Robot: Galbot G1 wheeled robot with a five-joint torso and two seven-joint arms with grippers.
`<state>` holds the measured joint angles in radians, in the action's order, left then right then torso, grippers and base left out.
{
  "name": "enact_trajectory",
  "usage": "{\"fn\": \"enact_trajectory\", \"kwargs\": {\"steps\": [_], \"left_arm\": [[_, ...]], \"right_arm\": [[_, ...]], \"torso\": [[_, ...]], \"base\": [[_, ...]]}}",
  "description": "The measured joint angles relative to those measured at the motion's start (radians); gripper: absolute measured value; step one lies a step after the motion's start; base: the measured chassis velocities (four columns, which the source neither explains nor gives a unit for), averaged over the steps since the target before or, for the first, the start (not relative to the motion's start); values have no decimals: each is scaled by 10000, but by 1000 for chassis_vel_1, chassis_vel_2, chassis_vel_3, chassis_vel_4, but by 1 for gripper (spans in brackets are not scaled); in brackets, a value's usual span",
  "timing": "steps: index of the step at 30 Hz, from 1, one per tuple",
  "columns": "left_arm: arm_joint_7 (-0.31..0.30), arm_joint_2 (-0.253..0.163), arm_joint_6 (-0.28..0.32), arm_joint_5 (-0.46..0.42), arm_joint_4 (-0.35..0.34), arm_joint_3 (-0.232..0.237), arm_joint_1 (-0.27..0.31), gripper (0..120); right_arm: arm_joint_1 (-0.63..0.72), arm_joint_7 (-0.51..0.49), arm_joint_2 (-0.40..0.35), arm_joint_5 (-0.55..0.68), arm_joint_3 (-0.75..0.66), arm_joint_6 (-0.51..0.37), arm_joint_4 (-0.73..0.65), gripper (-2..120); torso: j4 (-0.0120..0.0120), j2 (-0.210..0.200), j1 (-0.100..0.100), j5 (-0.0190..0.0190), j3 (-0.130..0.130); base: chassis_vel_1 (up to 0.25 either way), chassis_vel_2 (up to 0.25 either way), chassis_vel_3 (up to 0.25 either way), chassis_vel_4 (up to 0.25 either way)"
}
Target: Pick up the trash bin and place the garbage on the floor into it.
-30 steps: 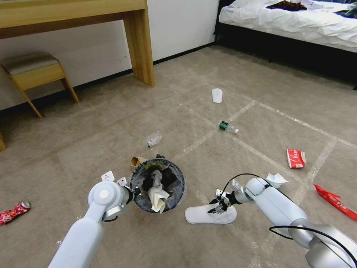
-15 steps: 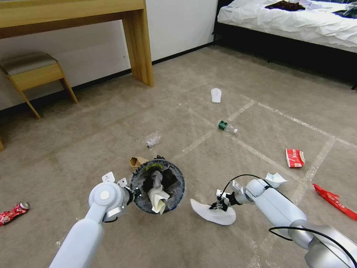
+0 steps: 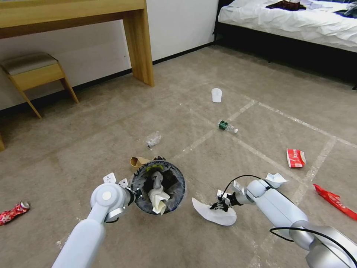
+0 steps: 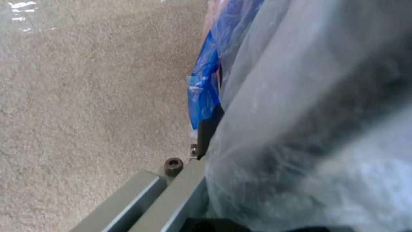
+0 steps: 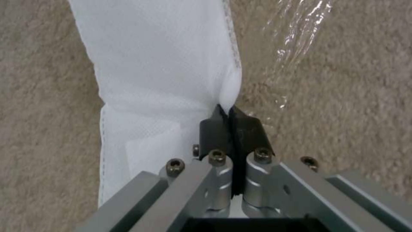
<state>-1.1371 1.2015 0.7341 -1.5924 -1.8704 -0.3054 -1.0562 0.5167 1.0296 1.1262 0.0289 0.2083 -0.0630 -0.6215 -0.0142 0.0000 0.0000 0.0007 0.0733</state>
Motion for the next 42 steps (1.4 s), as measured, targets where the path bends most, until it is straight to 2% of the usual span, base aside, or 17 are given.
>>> {"fn": "enact_trajectory", "kwargs": {"steps": [3, 5, 9, 10, 13, 17, 23, 26, 35, 41, 42], "left_arm": [[8, 3, -4, 32, 3, 23, -2, 0], [23, 4, -8, 83, 10, 75, -5, 0], [61, -36, -6, 104, 10, 134, -5, 0], [82, -79, -5, 123, 10, 177, 1, 0], [105, -118, 0, 121, -13, 227, 16, 0], [107, -122, 0, 173, -36, 316, 39, 0], [107, -86, 0, 251, -53, 429, 44, 0], [106, -108, 6, 285, -138, 490, -13, 0], [88, -168, 9, 281, -269, 538, -83, 0], [81, -296, 13, 191, -432, 585, -140, 0], [76, -393, 13, 139, -477, 607, -146, 0]], "right_arm": [[190, -53, -240, 139, -63, 0, -309, 0], [344, -30, -658, 242, -113, -104, -836, 0], [462, -99, -1012, 381, -130, -232, -1253, 0], [551, -180, -1307, 554, -166, -305, -1677, 0], [728, -277, -1620, 781, -320, -386, -2324, 0], [1077, -440, -2006, 1103, -782, -538, -3274, 0], [1499, -567, -2441, 1432, -1348, -676, -4253, 0], [1900, -859, -2921, 1997, -1783, -747, -5310, 0], [2233, -1141, -3438, 2580, -2120, -756, -6208, 0], [2627, -1587, -4017, 3348, -2411, -721, -7073, 0], [2932, -1852, -4383, 3762, -2658, -675, -7600, 0]], "torso": [[2, -1, 1, 6, 2], [-10, -4, 1, 1, 7], [-17, -5, 2, -3, 9], [-23, -5, 2, -10, 9], [-22, -5, 2, -7, 6], [-7, -5, 1, -7, 2], [-10, -4, 1, -6, 1], [-7, -3, 1, -5, 0], [-8, -2, 0, -6, -1], [-7, -1, 0, -6, -1], [-8, -1, 0, -8, -1]], "base": [[0, 0, 0, 0], [0, 0, 0, 0], [0, 0, 0, 0], [-23, -57, -13, -7], [-15, -38, -15, -12], [0, 0, 0, 0], [0, 0, 0, 0], [0, 0, 0, 0], [0, 0, 0, 0], [0, 0, 0, 0], [0, 0, 0, 0]]}}
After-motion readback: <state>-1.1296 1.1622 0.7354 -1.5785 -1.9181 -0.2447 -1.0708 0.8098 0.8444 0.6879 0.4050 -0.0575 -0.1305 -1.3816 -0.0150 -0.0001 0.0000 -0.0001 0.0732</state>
